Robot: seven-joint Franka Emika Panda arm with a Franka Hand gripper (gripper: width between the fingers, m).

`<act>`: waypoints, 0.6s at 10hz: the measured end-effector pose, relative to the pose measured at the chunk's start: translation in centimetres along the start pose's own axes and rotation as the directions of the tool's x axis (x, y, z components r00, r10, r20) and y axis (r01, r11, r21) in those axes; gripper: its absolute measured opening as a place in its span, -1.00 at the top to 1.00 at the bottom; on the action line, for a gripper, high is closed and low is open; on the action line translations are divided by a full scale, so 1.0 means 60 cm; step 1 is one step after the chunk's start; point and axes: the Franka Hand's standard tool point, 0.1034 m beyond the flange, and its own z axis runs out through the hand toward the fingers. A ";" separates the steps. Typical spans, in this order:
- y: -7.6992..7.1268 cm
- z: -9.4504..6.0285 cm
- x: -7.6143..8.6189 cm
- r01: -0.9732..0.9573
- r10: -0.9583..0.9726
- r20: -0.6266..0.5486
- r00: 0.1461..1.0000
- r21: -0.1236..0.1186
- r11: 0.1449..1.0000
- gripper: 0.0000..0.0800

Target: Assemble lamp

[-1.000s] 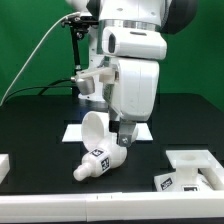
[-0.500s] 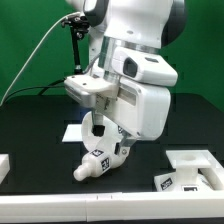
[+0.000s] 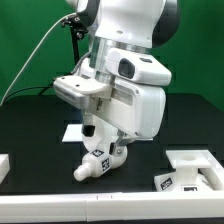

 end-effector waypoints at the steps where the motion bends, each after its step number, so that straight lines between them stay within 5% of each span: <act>1: -0.004 0.013 0.007 -0.023 0.023 -0.001 1.000 0.014 1.000 -0.75; 6: -0.022 0.062 0.032 -0.046 0.047 -0.019 0.999 0.063 0.997 -0.75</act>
Offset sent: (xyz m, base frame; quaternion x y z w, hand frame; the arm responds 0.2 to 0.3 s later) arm -0.0118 0.0068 -0.0238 0.0165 0.0024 0.0102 0.9998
